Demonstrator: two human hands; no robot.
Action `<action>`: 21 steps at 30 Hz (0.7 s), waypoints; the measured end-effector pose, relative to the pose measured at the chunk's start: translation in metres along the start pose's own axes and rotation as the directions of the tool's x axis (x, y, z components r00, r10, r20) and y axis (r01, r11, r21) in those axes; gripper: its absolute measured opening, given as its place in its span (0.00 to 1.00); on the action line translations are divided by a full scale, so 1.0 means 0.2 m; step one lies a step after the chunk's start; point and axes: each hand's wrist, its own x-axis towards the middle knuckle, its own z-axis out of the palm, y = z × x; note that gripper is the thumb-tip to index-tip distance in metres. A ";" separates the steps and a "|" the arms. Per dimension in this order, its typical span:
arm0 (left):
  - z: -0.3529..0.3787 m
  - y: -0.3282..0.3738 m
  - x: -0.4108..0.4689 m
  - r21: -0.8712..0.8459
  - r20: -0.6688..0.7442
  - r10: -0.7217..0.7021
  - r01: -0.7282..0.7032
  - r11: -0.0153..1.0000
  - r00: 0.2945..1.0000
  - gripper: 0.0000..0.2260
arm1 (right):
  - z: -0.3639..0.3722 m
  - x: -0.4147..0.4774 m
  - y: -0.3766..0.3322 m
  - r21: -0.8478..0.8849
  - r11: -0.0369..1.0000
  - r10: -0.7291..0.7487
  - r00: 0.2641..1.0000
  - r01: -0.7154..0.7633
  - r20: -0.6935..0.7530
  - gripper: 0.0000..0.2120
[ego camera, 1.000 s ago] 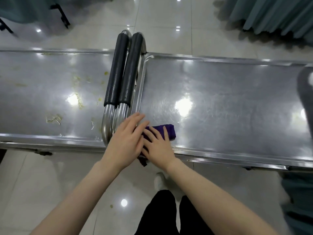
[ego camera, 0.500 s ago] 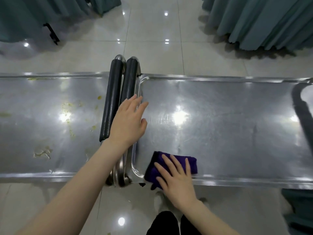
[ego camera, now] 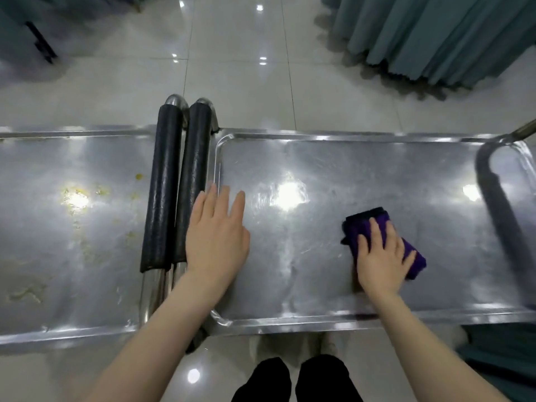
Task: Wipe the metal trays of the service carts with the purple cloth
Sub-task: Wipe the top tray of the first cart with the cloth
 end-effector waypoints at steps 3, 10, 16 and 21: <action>0.10 0.07 -0.05 -0.161 0.041 0.022 -0.015 0.987 0.999 0.24 | 0.04 -0.08 -0.09 -0.017 0.999 0.048 0.996 -0.049 -0.069 0.23; 0.32 0.08 -0.16 -0.188 0.253 -0.229 0.280 0.941 0.940 0.24 | 0.25 -0.51 -0.53 -0.027 0.750 -0.659 0.751 0.660 0.037 0.24; 0.41 0.25 -0.11 -0.162 0.298 -0.296 0.354 0.921 0.908 0.23 | 0.02 -0.11 0.09 -0.069 0.931 -0.363 0.931 0.360 -0.046 0.23; 0.48 0.43 -0.14 -0.183 0.315 -0.129 0.194 0.964 0.940 0.23 | -0.18 0.24 0.59 -0.023 0.987 0.162 0.987 -0.162 0.009 0.24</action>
